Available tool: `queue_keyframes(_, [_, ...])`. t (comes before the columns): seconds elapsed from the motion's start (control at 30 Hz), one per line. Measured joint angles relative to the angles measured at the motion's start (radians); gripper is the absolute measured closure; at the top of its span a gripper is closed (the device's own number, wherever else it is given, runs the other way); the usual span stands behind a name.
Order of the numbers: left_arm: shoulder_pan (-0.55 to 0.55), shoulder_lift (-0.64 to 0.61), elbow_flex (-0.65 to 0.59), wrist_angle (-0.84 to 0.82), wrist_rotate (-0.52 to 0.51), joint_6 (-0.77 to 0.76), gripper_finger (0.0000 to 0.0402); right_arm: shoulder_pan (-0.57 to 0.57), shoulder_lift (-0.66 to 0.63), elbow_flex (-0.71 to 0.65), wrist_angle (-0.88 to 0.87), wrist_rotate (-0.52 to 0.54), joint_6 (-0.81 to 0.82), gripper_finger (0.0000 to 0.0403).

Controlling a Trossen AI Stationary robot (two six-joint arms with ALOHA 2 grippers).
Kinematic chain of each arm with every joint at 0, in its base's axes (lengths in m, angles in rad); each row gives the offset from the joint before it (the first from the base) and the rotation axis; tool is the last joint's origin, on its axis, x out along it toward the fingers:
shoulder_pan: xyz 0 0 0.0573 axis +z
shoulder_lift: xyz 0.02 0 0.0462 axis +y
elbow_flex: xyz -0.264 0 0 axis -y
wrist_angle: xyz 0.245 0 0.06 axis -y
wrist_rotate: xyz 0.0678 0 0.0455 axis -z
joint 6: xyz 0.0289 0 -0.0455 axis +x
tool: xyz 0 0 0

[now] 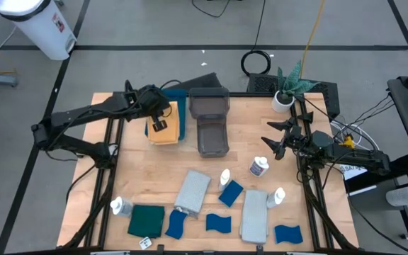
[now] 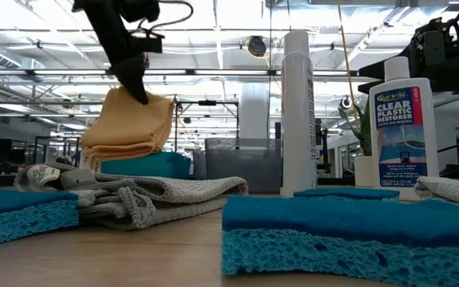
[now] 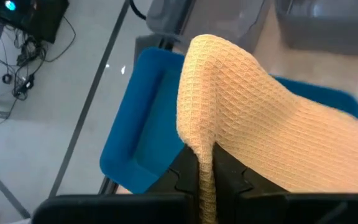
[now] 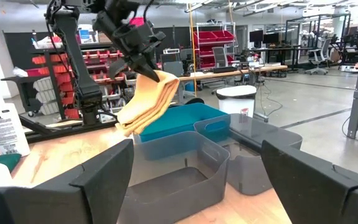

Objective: Pick & Place Kitchen Items
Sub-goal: Put the orange microfiber towel into the blue bin

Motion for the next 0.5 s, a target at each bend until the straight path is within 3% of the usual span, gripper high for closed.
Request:
queue_keyframes(0.2, [0.033, 0.069, 0.000, 0.016, 0.002, 0.022, 0.0367, 0.000, 0.000, 0.000, 0.000, 0.000, 0.000, 0.0069])
queue_keyframes(0.5, [0.068, 0.129, -0.001, 0.066, 0.007, 0.057, 0.0386, 0.000, 0.000, 0.000, 0.000, 0.000, 0.000, 0.0069])
